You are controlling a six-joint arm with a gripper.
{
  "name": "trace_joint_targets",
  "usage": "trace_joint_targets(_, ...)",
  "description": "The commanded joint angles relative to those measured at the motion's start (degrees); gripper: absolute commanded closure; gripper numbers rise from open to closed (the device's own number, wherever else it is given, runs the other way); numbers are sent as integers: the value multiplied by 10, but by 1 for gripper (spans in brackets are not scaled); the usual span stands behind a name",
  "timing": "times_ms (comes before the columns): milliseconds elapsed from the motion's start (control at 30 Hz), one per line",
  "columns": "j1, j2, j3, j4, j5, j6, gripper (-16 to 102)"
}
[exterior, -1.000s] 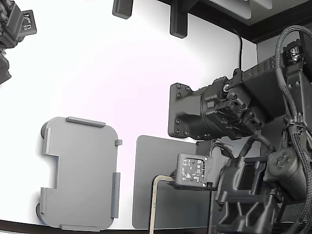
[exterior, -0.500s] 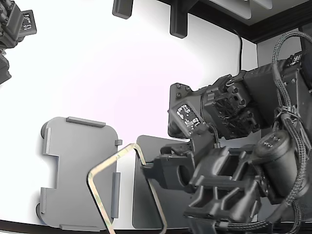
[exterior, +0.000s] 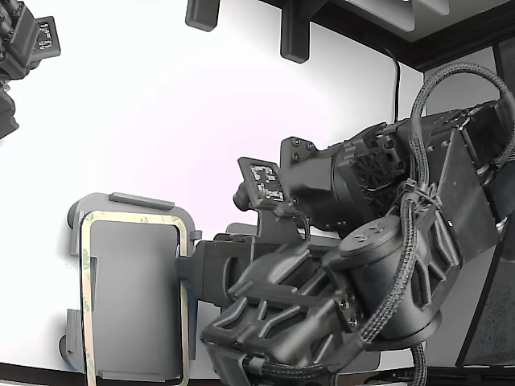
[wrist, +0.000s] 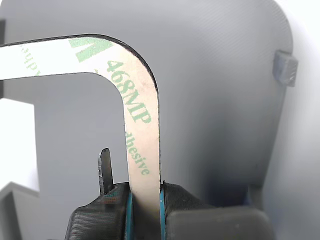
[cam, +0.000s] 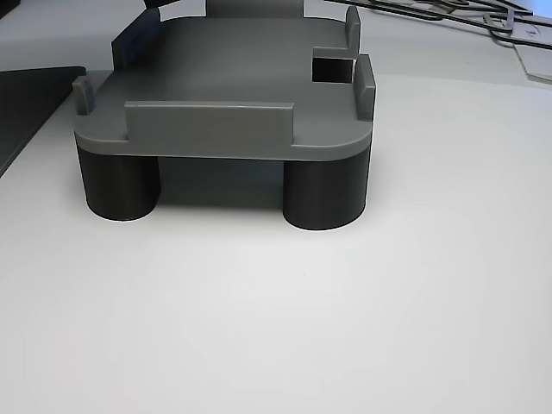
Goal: Move top rectangular frame to the holder.
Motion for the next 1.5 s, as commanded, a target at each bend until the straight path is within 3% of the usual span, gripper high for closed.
trace_joint_targets(0,-13,-5,-29,5,-4,6,97)
trace_joint_targets(1467,-50,16,52,5,-72,45,97)
